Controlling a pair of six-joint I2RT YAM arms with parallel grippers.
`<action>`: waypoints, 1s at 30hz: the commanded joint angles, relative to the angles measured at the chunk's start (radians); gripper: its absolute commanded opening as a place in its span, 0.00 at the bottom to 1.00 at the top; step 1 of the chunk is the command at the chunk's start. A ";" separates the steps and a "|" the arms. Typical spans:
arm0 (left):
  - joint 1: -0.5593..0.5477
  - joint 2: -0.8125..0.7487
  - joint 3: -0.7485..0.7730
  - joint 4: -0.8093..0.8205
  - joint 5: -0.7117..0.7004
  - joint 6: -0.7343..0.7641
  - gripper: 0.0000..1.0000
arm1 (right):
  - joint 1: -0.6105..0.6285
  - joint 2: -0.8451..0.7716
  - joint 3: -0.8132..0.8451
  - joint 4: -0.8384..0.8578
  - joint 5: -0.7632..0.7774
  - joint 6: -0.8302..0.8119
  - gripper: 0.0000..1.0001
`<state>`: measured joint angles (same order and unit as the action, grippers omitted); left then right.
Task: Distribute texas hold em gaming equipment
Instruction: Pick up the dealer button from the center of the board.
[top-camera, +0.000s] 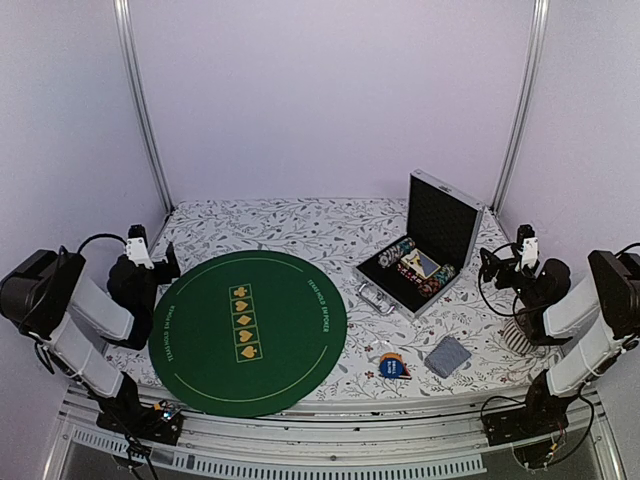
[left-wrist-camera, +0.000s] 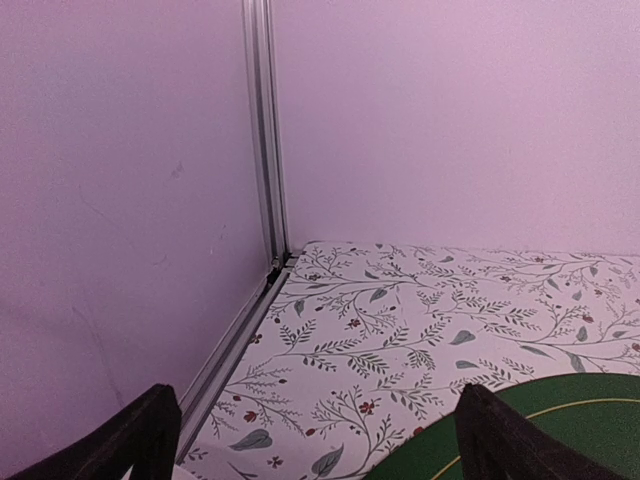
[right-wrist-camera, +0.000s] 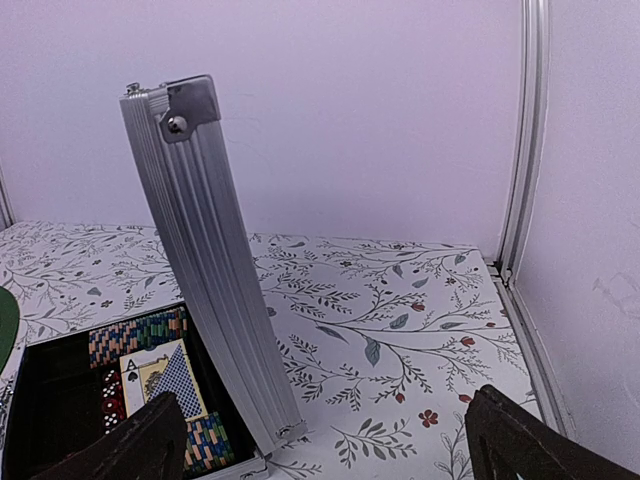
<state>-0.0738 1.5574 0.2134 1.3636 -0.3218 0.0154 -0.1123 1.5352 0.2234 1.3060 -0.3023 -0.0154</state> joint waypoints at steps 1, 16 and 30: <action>0.002 0.004 0.012 -0.004 0.009 0.011 0.98 | 0.000 0.006 0.010 0.011 -0.008 0.002 0.99; -0.012 -0.041 -0.015 0.018 -0.033 0.020 0.98 | 0.000 -0.214 0.091 -0.300 0.057 0.025 0.99; -0.080 -0.730 0.151 -0.691 -0.301 -0.146 0.98 | -0.001 -0.641 0.418 -0.831 -0.379 0.328 0.99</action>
<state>-0.1257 0.9421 0.3050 0.9012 -0.5842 -0.0704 -0.1123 0.9142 0.5442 0.6380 -0.4549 0.1837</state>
